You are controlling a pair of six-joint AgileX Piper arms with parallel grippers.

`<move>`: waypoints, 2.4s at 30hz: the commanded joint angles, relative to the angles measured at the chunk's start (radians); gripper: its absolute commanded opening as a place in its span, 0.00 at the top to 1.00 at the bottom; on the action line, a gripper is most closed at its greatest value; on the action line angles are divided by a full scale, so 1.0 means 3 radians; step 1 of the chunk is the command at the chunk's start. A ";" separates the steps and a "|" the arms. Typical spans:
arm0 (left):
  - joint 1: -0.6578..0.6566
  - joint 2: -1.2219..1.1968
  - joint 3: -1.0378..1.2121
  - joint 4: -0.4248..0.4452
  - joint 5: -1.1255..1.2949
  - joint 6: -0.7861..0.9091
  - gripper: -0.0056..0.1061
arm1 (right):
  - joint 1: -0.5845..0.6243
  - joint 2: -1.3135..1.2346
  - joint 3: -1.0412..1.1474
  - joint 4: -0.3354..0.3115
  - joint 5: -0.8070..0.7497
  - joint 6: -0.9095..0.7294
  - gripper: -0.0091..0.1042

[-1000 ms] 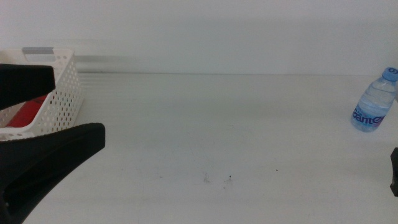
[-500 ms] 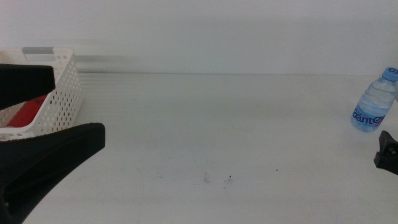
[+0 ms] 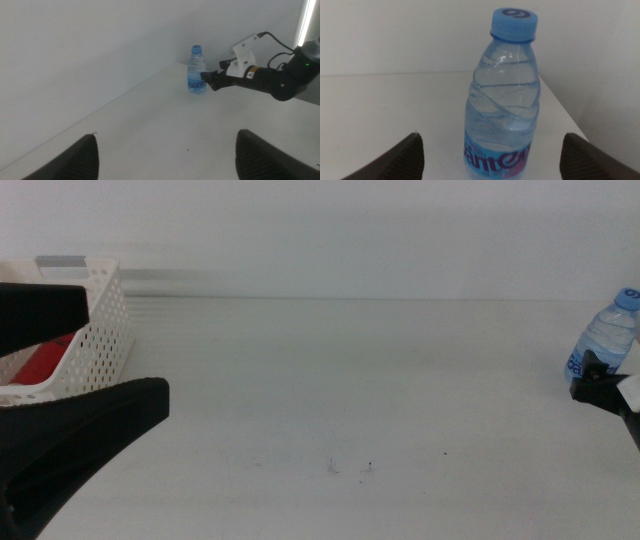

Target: Use arms to grab the bottles and put them into the dustbin to the left of the table.

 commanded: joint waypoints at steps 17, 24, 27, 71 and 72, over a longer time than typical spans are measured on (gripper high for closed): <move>-0.0019 -0.0015 0.0020 0.0003 -0.0048 -0.0024 0.11 | -0.0202 0.0324 -0.0368 0.0082 -0.0019 -0.0134 0.10; -0.0019 -0.0015 0.0020 0.0003 -0.0048 -0.0024 0.11 | -0.0209 0.0338 -0.0624 0.0011 0.0248 -0.0194 0.10; -0.0019 -0.0015 0.0020 0.0003 -0.0048 -0.0024 0.11 | -0.0209 0.0383 -0.0714 0.0026 0.0262 -0.0225 0.10; -0.0019 -0.0015 0.0020 0.0003 -0.0048 -0.0024 0.11 | -0.0213 0.1306 -0.1564 -0.0127 0.0210 -0.0314 0.93; -0.0019 -0.0015 0.0020 0.0003 -0.0048 -0.0024 0.11 | -0.0198 0.1269 -0.1564 -0.0277 0.0256 -0.0314 0.93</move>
